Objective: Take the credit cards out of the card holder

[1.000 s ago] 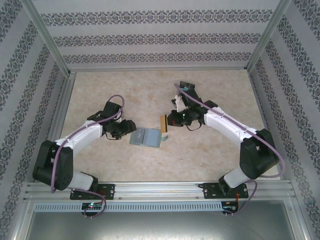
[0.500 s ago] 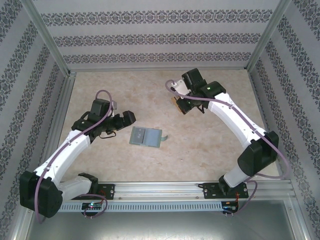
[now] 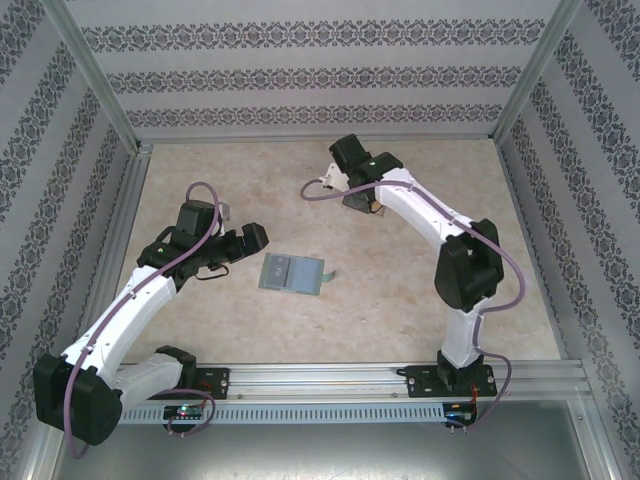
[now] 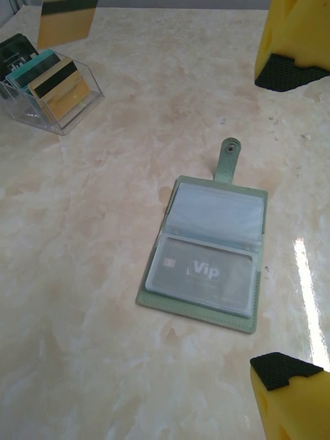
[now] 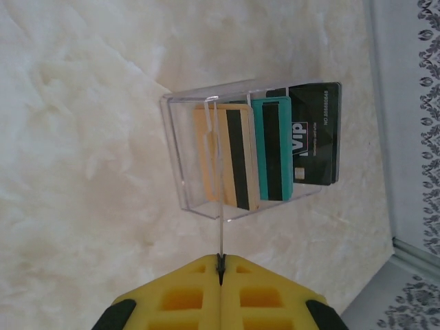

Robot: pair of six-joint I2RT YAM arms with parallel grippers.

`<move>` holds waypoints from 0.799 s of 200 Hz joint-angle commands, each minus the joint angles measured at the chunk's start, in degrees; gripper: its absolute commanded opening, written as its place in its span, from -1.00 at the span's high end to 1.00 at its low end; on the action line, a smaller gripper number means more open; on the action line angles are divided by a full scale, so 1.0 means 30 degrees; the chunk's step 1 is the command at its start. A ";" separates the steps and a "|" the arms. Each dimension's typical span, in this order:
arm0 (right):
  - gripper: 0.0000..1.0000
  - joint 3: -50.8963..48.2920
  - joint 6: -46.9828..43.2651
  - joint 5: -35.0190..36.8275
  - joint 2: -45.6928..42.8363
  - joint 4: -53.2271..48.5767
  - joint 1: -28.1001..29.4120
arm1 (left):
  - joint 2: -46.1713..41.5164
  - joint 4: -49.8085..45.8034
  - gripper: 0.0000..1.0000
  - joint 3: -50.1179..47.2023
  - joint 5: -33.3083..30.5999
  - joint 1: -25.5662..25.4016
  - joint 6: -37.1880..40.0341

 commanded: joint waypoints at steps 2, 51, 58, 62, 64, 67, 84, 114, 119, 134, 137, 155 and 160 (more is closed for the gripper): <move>1.00 0.1089 -0.1664 0.1624 0.1093 0.0643 -0.0059 | -0.0169 -0.0830 -0.99 -0.0118 -0.0373 0.0097 0.0501; 1.00 0.1625 -0.1700 0.2128 0.2537 0.1147 -0.0649 | 0.0172 -0.0865 -0.99 0.0058 -0.0536 0.0078 0.0710; 1.00 0.1643 -0.1720 0.2117 0.2609 0.1179 -0.0737 | 0.0286 -0.0818 -0.99 0.0090 -0.0553 0.0077 0.0738; 1.00 0.1644 -0.1705 0.2116 0.2667 0.1196 -0.0783 | 0.0362 -0.0806 -0.99 0.0107 -0.0555 0.0091 0.0761; 1.00 0.1644 -0.1664 0.2100 0.2693 0.1184 -0.0821 | 0.0408 -0.0791 -0.99 0.0124 -0.0534 0.0080 0.0767; 1.00 0.1618 -0.1648 0.2046 0.2713 0.1195 -0.0856 | 0.0445 -0.0792 -0.99 0.0146 -0.0549 0.0099 0.0769; 1.00 0.1495 -0.1554 0.1790 0.2895 0.1236 -0.1072 | 0.0797 -0.0732 -0.99 0.0273 -0.0523 0.0123 0.0798; 1.00 0.1358 -0.1309 0.1491 0.3270 0.1209 -0.1283 | 0.1189 -0.0587 -0.99 0.0404 -0.0482 0.0131 0.0856; 1.00 0.1365 -0.1235 0.1458 0.3320 0.1209 -0.1284 | 0.1224 -0.0592 -0.99 0.0426 -0.0508 0.0124 0.0882; 1.00 0.1350 -0.1075 0.1253 0.3386 0.1094 -0.1289 | 0.1351 -0.0569 -0.99 0.0473 -0.0541 0.0111 0.0915; 1.00 0.1351 -0.1054 0.1230 0.3386 0.1067 -0.1299 | 0.1387 -0.0570 -0.99 0.0497 -0.0546 0.0128 0.0915; 1.00 0.1237 -0.1000 0.1083 0.3418 0.1070 -0.1313 | 0.1461 -0.0457 -0.99 0.0465 -0.0554 0.0136 0.0915; 1.00 0.1212 -0.1013 0.1053 0.3443 0.1070 -0.1313 | 0.1502 -0.0426 -0.99 0.0469 -0.0556 0.0135 0.0890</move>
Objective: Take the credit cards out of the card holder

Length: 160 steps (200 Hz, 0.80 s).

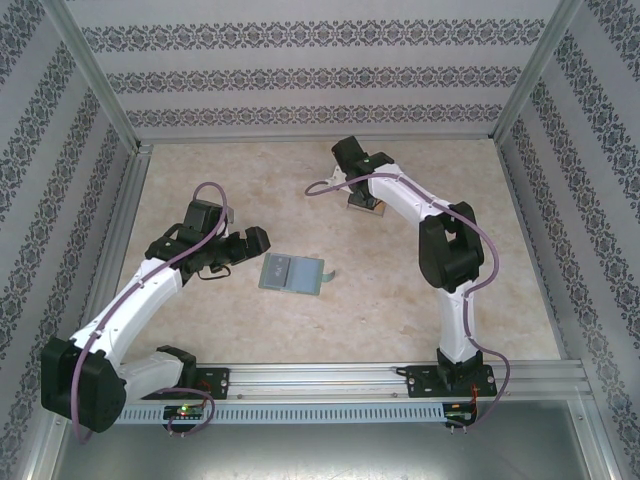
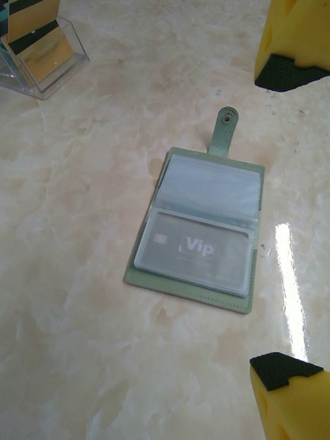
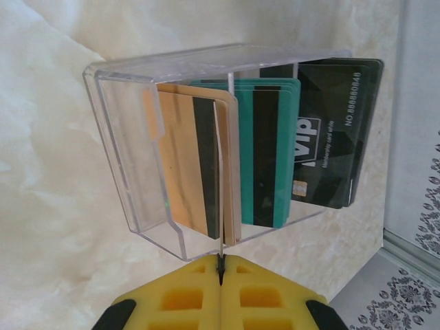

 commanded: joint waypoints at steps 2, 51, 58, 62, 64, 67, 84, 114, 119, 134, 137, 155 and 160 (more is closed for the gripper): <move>1.00 0.0179 0.0347 -0.0312 0.0217 -0.0116 -0.0096 | 0.0137 -0.0133 -0.99 0.0427 -0.0366 0.0135 0.0319; 1.00 0.0243 0.0525 -0.0493 0.0583 -0.0266 -0.0031 | 0.0403 0.0079 -0.99 0.0463 -0.0194 0.0194 0.0346; 1.00 0.0257 0.0506 -0.0513 0.0639 -0.0242 -0.0023 | 0.0427 0.0089 -0.99 0.0459 -0.0176 0.0224 0.0348; 1.00 0.0253 0.0504 -0.0495 0.0672 -0.0182 -0.0049 | 0.0438 0.0084 -0.99 0.0457 -0.0154 0.0240 0.0369; 1.00 0.0262 0.0536 -0.0458 0.0689 -0.0178 -0.0059 | 0.0460 0.0081 -0.99 0.0462 -0.0126 0.0227 0.0374; 1.00 0.0257 0.0539 -0.0405 0.0745 -0.0136 -0.0050 | 0.0457 0.0084 -0.99 0.0438 -0.0144 0.0242 0.0376; 1.00 0.0351 0.0613 -0.0190 0.0954 0.0027 -0.0067 | 0.0495 0.0076 -0.99 0.0472 -0.0088 0.0283 0.0406; 1.00 0.0513 0.0831 0.0270 0.1338 0.0422 -0.0155 | 0.0502 0.0040 -0.99 0.0445 -0.0059 0.0327 0.0406; 1.00 0.0578 0.0890 0.0381 0.1404 0.0467 -0.0169 | 0.0478 0.0040 -0.99 0.0464 -0.0059 0.0324 0.0406; 1.00 0.0753 0.0989 0.0584 0.1613 0.0576 -0.0257 | 0.0470 0.0015 -0.99 0.0486 -0.0077 0.0329 0.0406; 1.00 0.0802 0.1043 0.0655 0.1644 0.0625 -0.0283 | 0.0462 -0.0027 -0.99 0.0489 -0.0086 0.0321 0.0406; 0.99 0.1036 0.1203 0.0949 0.1839 0.0787 -0.0367 | 0.0484 -0.0012 -0.99 0.0494 -0.0102 0.0348 0.0406; 0.96 0.1118 0.1270 0.0990 0.1903 0.0805 -0.0400 | 0.0506 -0.0001 -0.99 0.0493 -0.0117 0.0378 0.0406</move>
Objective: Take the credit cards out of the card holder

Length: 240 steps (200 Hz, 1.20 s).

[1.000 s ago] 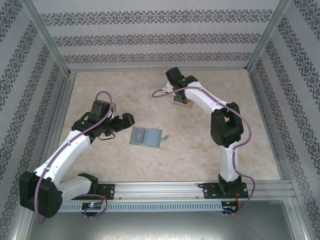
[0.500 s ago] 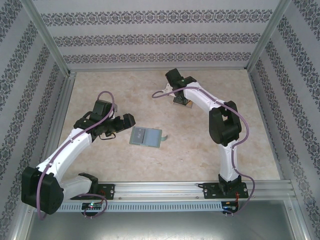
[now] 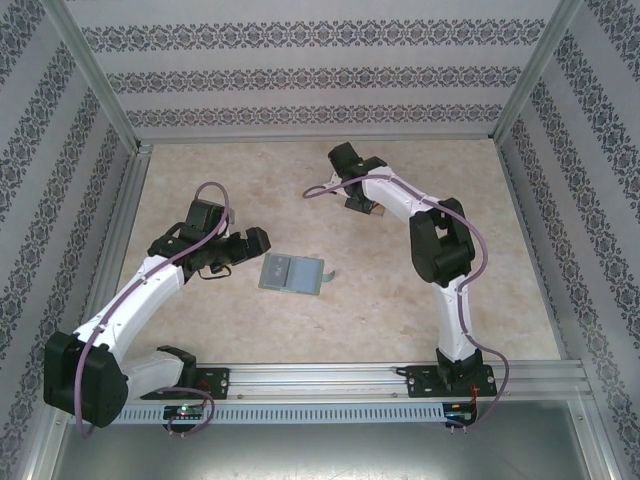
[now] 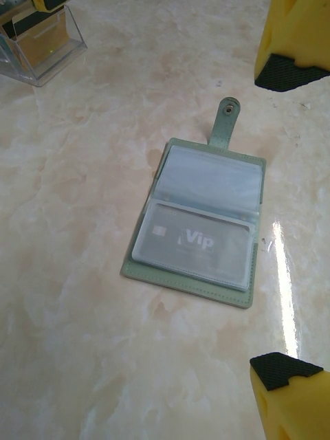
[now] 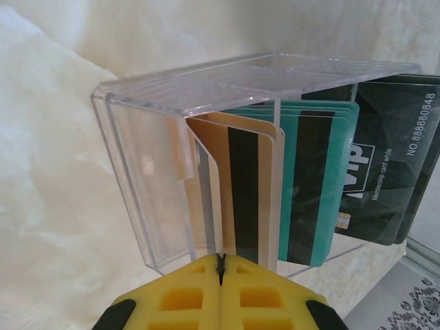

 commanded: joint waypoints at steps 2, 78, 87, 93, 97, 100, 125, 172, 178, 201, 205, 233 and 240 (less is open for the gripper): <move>0.94 0.0824 0.0679 0.0779 0.0434 0.0343 -0.0301 | 0.0026 0.0001 -0.99 0.0479 -0.0139 0.0248 0.0340; 0.77 0.1959 0.1615 0.1580 0.1469 0.0596 -0.0784 | 0.0318 -0.0037 -0.99 0.0664 -0.0159 0.0407 0.0483; 0.68 0.2096 0.1750 0.1724 0.1583 0.0609 -0.0842 | 0.0420 -0.0010 -0.99 0.0711 -0.0139 0.0427 0.0465; 0.66 0.2176 0.1781 0.1878 0.1650 0.0639 -0.0875 | 0.0478 0.0031 -0.99 0.0739 -0.0096 0.0454 0.0467; 0.66 0.2227 0.1785 0.1905 0.1695 0.0637 -0.0903 | 0.0505 0.0021 -0.99 0.0756 -0.0087 0.0473 0.0437; 0.66 0.2235 0.1783 0.1933 0.1709 0.0646 -0.0903 | 0.0511 0.0040 -0.99 0.0757 -0.0081 0.0479 0.0413; 0.64 0.2352 0.2065 0.1754 0.1570 0.0651 -0.0932 | 0.0641 0.0181 -0.99 0.0785 -0.0080 0.0487 0.0421; 0.61 0.2135 0.2751 0.1276 0.0681 0.0434 -0.0757 | 0.0992 0.0396 -0.99 0.0767 0.0081 0.0558 0.0347; 0.61 0.1975 0.2790 0.1157 0.0485 0.0456 -0.0702 | 0.1047 0.0417 -0.99 0.0810 0.0066 0.0557 0.0347; 0.59 0.1422 0.2910 0.0963 -0.0184 0.0544 -0.0473 | 0.1102 0.0458 -0.99 0.0808 0.0097 0.0546 0.0347; 0.55 0.1327 0.2974 0.0910 -0.0337 0.0573 -0.0449 | 0.1095 0.0459 -0.99 0.0788 0.0096 0.0545 0.0347; 0.34 0.0773 0.3483 0.0545 -0.0956 0.0640 -0.0405 | 0.1128 0.0515 -0.99 0.0814 0.0169 0.0544 0.0347; 0.33 0.0743 0.3637 0.0408 -0.1049 0.0517 -0.0433 | 0.1139 0.0532 -0.99 0.0805 0.0210 0.0539 0.0347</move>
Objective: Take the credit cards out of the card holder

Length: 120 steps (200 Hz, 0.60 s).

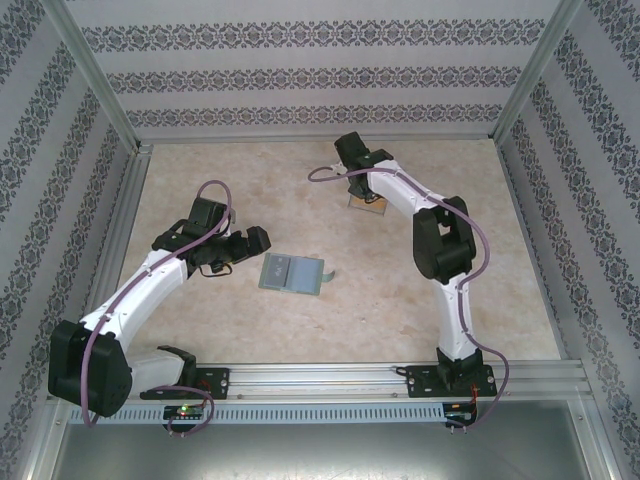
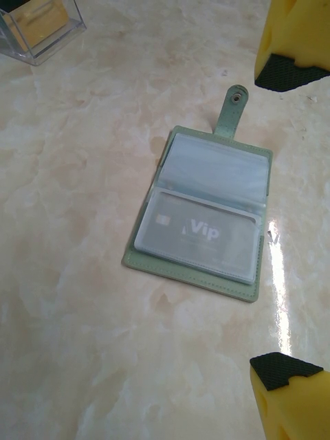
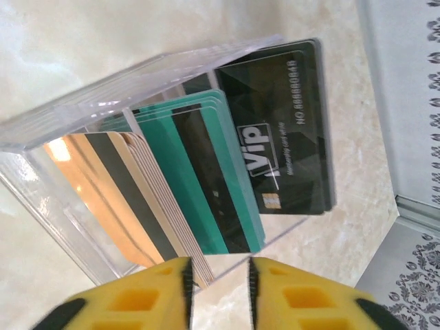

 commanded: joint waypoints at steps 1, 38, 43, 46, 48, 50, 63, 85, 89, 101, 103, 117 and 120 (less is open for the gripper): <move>0.33 -0.0401 0.0799 -0.0463 -0.1141 -0.0114 0.0266 | 0.0090 0.0449 -0.99 0.0577 0.0138 0.0284 0.0333; 0.33 -0.0776 0.3164 -0.2372 -0.2231 -0.0037 -0.0320 | 0.0005 0.0359 -0.99 0.0537 0.0144 0.0296 0.0280; 0.33 -0.0804 0.3647 -0.2816 -0.2405 0.0039 -0.0494 | 0.0004 0.0366 -0.99 0.0529 0.0144 0.0305 0.0274; 0.33 -0.0796 0.4026 -0.3078 -0.2479 0.0088 -0.0631 | 0.0004 0.0353 -0.99 0.0523 0.0140 0.0286 0.0252; 0.33 -0.0793 0.4327 -0.3295 -0.2542 0.0103 -0.0750 | 0.0014 0.0330 -0.99 0.0535 0.0140 0.0299 0.0247; 0.32 -0.0756 0.4615 -0.3488 -0.2572 0.0114 -0.0838 | 0.0016 0.0324 -0.99 0.0538 0.0147 0.0310 0.0245; 0.27 -0.0078 0.7093 -0.5470 -0.2632 -0.0113 -0.1693 | -0.0006 0.0272 -0.99 0.0562 0.0196 0.0297 0.0244; -0.02 0.1874 1.1247 -0.8936 -0.2031 -0.1083 -0.3373 | 0.0074 0.0133 -0.99 0.0664 0.0228 0.0309 0.0157; -0.04 0.2383 1.1749 -0.9658 -0.1786 -0.1391 -0.3672 | 0.0061 0.0118 -0.99 0.0708 0.0255 0.0302 0.0124; -0.10 0.3259 1.3252 -1.1034 -0.1248 -0.1446 -0.4439 | 0.0059 0.0045 -0.99 0.0725 0.0277 0.0298 0.0036; -0.15 0.3326 1.3482 -1.1048 -0.1194 -0.1372 -0.4536 | 0.0057 0.0033 -0.99 0.0717 0.0262 0.0331 0.0017; -0.27 0.3711 1.4932 -1.1610 -0.0774 -0.0849 -0.5079 | 0.0075 -0.0150 -0.99 0.0820 0.0258 0.0314 0.0000; -0.27 0.3822 1.5189 -1.1783 -0.0696 -0.0737 -0.5163 | 0.0068 -0.0191 -0.99 0.0856 0.0235 0.0331 -0.0016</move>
